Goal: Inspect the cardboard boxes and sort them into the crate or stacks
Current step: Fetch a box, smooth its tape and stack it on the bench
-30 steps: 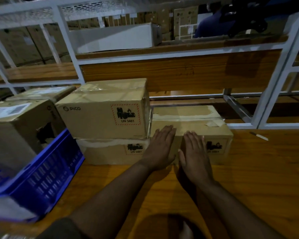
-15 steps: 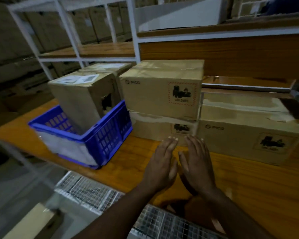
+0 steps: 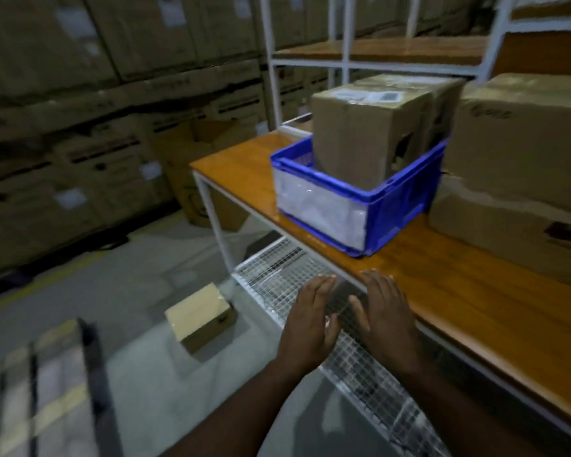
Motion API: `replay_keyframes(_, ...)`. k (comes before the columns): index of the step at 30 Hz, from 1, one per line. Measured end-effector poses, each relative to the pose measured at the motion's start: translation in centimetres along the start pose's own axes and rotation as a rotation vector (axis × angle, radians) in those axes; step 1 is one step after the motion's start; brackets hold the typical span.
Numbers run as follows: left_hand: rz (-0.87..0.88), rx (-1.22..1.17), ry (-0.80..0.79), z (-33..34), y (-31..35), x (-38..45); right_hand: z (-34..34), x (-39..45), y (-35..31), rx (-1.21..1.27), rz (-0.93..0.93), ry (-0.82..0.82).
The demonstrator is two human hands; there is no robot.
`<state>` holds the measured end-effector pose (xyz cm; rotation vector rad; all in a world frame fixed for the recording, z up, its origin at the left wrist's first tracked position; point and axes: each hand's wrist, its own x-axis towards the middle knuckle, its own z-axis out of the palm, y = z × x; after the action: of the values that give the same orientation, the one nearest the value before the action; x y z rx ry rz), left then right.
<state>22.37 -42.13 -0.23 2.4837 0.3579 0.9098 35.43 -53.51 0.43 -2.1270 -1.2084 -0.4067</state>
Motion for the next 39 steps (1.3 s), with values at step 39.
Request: replay_keyframes(39,-1.070,0.294,0.172,-21.6,-40.9,-5.0,41.4,18.9,-26.3,0.364,-0.262,-0.696)
